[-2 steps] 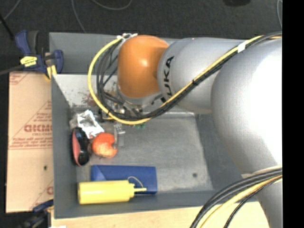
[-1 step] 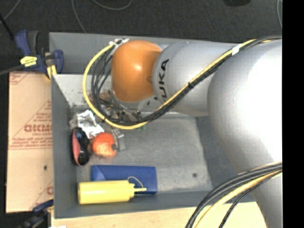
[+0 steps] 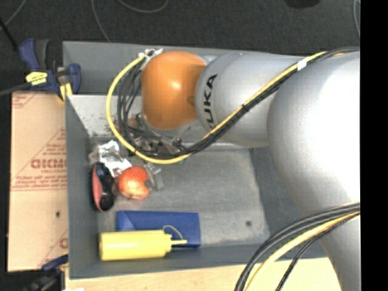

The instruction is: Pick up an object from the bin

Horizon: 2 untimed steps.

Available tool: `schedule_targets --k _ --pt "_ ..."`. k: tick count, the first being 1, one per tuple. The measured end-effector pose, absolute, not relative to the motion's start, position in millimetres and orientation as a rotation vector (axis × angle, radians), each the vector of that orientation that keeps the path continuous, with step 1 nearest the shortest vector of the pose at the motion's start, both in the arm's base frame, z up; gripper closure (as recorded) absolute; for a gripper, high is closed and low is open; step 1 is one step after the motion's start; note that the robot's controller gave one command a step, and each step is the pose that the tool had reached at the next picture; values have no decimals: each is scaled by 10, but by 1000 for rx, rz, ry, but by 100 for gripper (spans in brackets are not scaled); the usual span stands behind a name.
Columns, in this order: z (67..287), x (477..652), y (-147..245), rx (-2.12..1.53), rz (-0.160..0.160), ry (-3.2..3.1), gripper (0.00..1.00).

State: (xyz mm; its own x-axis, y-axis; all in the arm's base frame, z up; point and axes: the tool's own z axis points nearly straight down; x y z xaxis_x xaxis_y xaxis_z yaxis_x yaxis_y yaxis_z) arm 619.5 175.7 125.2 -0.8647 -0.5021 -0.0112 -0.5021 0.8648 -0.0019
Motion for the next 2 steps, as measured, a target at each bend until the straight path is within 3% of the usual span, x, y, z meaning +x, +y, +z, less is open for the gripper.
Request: schedule_targets --k 1,2 --pt "1157 6123 1777 -541 1 3087 0" --pt "1002 6121 1895 -1209 -1 2879 100"
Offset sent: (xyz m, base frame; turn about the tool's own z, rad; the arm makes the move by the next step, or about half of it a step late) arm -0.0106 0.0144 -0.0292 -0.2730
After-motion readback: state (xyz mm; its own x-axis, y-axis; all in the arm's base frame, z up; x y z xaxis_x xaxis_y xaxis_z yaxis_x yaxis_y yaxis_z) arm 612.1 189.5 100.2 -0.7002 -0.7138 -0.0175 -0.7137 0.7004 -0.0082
